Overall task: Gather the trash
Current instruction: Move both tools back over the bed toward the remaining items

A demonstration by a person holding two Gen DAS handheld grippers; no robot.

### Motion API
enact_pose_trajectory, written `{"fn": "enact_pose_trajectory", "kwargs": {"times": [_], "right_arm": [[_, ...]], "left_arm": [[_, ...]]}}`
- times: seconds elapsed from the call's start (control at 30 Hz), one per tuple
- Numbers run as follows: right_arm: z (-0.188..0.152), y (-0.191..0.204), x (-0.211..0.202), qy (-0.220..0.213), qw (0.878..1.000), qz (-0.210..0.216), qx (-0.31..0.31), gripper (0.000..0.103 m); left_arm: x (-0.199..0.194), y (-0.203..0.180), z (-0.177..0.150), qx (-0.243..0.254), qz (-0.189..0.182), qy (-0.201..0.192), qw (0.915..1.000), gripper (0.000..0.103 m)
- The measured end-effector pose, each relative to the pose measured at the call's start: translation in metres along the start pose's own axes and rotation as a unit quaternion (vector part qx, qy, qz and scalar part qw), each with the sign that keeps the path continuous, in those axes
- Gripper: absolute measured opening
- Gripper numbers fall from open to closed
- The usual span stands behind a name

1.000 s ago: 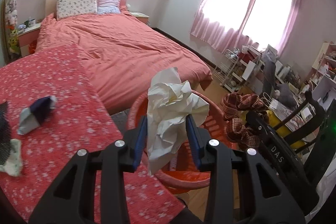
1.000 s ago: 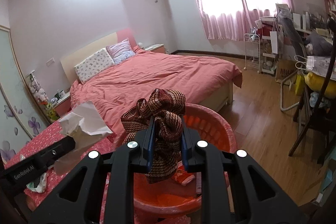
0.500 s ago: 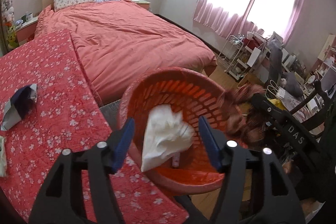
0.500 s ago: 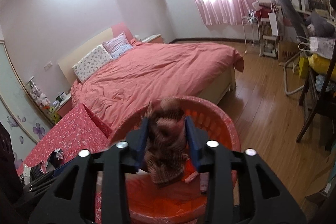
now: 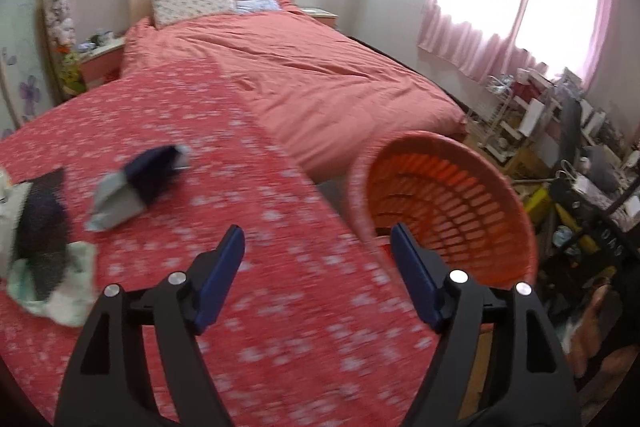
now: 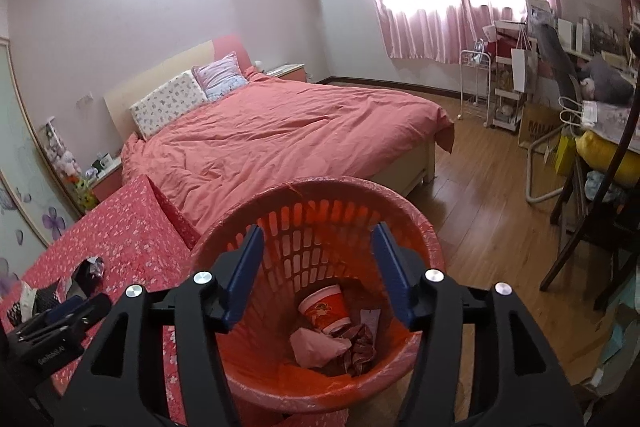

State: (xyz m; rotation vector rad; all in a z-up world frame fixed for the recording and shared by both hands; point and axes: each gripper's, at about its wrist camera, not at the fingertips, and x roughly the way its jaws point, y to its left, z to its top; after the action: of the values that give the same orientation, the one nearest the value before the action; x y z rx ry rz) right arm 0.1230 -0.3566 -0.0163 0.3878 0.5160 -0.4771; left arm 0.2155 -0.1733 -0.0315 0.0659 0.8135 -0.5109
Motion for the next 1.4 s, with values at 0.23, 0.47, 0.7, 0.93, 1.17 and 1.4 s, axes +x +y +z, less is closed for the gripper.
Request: {"fn": "enact_pose_trajectory", "kwargs": {"times": [0.23, 0.47, 0.7, 0.93, 1.17, 1.4], "right_arm": [[-0.006, 0.026, -0.003, 0.007, 0.999, 0.015, -0.029, 0.057], [-0.014, 0.061, -0.01, 0.016, 0.997, 0.044, -0.065, 0.057], [-0.032, 0.103, -0.015, 0.031, 0.991, 0.071, -0.108, 0.057], [-0.049, 0.139, -0.013, 0.051, 0.985, 0.096, -0.135, 0.057], [-0.065, 0.18, -0.004, 0.066, 0.977, 0.118, -0.162, 0.057], [-0.068, 0.232, 0.031, 0.118, 0.969, 0.161, -0.146, 0.057]], "left_arm": [[-0.026, 0.05, -0.011, -0.017, 0.054, -0.011, 0.9984, 0.075], [-0.048, 0.099, -0.023, -0.053, 0.089, -0.016, 0.9945, 0.077], [-0.072, 0.146, -0.036, -0.092, 0.119, -0.026, 0.9882, 0.079], [-0.087, 0.198, -0.036, -0.135, 0.18, -0.041, 0.9735, 0.082], [-0.092, 0.237, -0.028, -0.187, 0.19, -0.044, 0.9627, 0.085], [-0.104, 0.256, -0.029, -0.198, 0.194, -0.049, 0.9597, 0.086]]}}
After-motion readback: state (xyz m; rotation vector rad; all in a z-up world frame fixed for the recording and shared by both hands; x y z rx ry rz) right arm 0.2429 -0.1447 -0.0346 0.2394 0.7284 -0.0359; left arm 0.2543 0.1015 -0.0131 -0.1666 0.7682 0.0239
